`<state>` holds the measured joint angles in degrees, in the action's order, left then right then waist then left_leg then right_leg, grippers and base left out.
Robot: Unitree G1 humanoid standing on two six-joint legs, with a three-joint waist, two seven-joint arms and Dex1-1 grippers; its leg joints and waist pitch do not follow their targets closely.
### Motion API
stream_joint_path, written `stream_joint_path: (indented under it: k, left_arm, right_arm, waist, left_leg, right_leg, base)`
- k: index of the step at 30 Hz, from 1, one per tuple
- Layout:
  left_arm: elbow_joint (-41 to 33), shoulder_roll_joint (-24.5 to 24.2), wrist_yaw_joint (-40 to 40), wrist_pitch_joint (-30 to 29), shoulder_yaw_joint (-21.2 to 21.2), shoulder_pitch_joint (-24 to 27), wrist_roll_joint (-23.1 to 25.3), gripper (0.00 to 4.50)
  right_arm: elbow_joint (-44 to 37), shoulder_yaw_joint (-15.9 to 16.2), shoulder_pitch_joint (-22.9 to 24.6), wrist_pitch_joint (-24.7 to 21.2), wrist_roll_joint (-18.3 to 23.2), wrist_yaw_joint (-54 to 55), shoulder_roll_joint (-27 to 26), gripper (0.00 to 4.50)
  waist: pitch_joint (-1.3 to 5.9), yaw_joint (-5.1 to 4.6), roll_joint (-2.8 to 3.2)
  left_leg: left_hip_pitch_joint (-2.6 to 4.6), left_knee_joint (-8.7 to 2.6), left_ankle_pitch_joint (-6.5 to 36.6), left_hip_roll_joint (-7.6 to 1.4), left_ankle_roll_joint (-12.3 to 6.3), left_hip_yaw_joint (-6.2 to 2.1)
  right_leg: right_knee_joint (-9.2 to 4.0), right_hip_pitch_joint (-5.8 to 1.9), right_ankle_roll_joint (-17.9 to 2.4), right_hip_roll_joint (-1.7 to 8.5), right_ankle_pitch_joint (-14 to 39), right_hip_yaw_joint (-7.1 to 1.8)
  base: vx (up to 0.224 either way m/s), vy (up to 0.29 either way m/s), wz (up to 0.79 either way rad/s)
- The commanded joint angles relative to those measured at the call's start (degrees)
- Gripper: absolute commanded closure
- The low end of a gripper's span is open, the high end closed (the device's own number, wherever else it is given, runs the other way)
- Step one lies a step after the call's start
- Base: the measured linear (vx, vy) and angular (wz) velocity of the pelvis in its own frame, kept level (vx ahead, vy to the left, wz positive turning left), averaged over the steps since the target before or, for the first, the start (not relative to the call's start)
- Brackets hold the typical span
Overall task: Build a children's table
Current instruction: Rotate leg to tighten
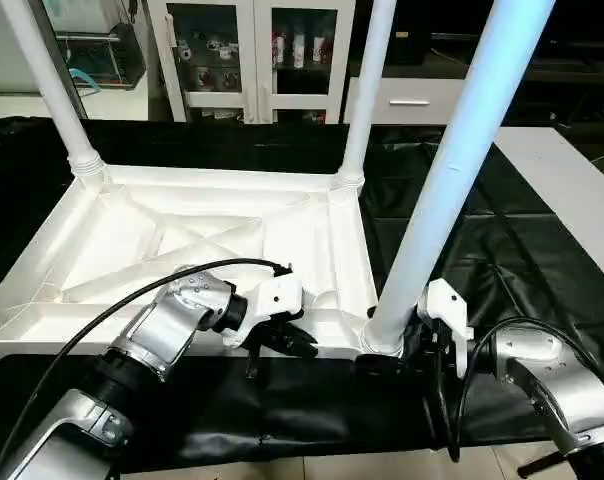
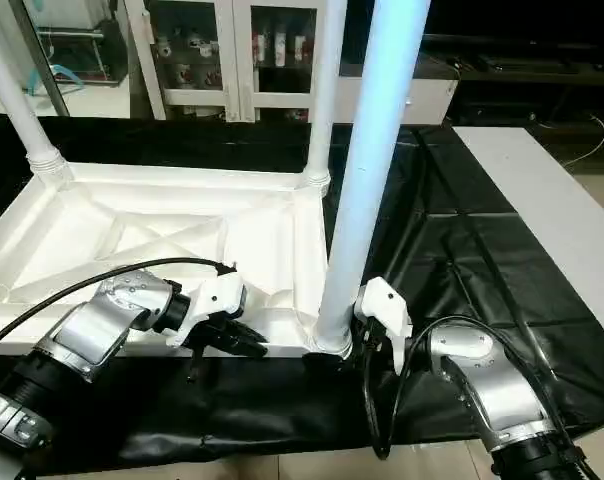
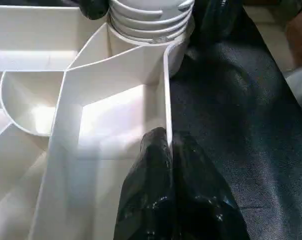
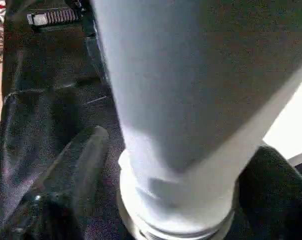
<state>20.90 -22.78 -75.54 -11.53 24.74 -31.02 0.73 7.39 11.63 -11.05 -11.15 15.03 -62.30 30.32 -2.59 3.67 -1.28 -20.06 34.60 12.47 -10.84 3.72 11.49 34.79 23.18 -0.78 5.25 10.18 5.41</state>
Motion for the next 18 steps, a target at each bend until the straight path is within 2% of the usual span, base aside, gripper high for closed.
stream_joint_path:
  k: [1, 9, 14, 16, 18]
  left_arm:
    - [-1.67, 0.38, -2.17, 0.80, 1.92, -0.35, -0.52, 4.50]
    - [-1.42, 0.34, -2.46, 0.69, 2.02, -0.45, -0.56, 4.50]
    - [-1.53, 0.22, -2.94, 0.14, 2.01, -0.45, -0.63, 4.50]
    - [-0.91, 0.75, -1.73, -0.01, 1.70, -0.60, -0.40, 4.50]
    - [-0.03, 1.71, 0.18, -0.67, 1.17, -0.88, -0.19, 4.50]
  right_arm:
    - [-0.81, 0.36, 0.00, -0.50, -0.56, -0.52, 0.55, 1.00]
    - [0.59, 0.34, -0.60, 0.01, -0.50, -1.25, 0.52, 1.70]
    - [1.78, 0.36, -0.93, 0.43, -0.65, -0.90, -0.12, 1.77]
    - [3.86, 0.02, -1.81, 0.47, -2.36, 3.34, -1.89, 1.78]
    - [5.60, -0.38, -2.60, 0.76, -4.00, 7.64, -3.69, 1.78]
  waist:
    - [3.04, -0.13, -0.44]
    - [3.09, -0.07, -0.48]
    - [3.12, -0.08, -0.37]
    - [3.10, -0.14, -0.33]
    - [2.79, -0.51, -0.27]
  left_leg:
    - [0.13, -4.50, 10.15, -3.08, -3.19, -1.45]
    - [0.08, -4.44, 9.47, -3.07, -3.35, -1.45]
    - [0.13, -4.42, 9.37, -3.07, -3.38, -1.42]
    - [0.11, -4.45, 9.60, -3.07, -3.26, -1.45]
    - [0.11, -4.68, 11.59, -2.99, -2.28, -1.54]
  right_leg:
    - [-4.49, -2.81, -11.96, 4.04, 14.94, -3.62]
    - [-4.34, -2.87, -12.13, 4.02, 14.23, -3.61]
    - [-4.29, -2.86, -12.49, 3.99, 13.54, -3.61]
    - [-4.32, -2.85, -12.55, 4.03, 13.95, -3.58]
    - [-4.79, -2.65, -11.71, 3.95, 17.69, -3.46]
  base:
    - [0.000, 0.000, 0.00]
    - [0.000, 0.000, 0.00]
    - [0.000, 0.000, 0.00]
    - [0.000, 0.000, 0.00]
    - [0.000, 0.000, 0.00]
